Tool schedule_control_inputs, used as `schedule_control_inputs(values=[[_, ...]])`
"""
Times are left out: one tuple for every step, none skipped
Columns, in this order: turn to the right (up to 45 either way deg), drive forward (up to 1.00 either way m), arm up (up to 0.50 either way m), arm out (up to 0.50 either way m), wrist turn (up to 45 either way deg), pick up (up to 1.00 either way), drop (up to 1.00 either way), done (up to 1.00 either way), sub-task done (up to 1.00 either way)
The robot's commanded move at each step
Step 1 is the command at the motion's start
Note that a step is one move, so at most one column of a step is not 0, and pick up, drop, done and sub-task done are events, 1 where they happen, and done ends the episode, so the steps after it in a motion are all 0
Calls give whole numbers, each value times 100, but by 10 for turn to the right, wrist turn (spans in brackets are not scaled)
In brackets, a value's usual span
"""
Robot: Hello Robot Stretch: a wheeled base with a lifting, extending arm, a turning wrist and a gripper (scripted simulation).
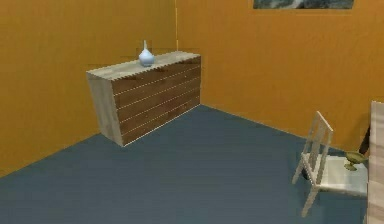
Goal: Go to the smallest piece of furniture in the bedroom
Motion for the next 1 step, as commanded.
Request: schedule_control_inputs(values=[[0, 5, 0, 0, 0, 0, 0, 0, 0]])
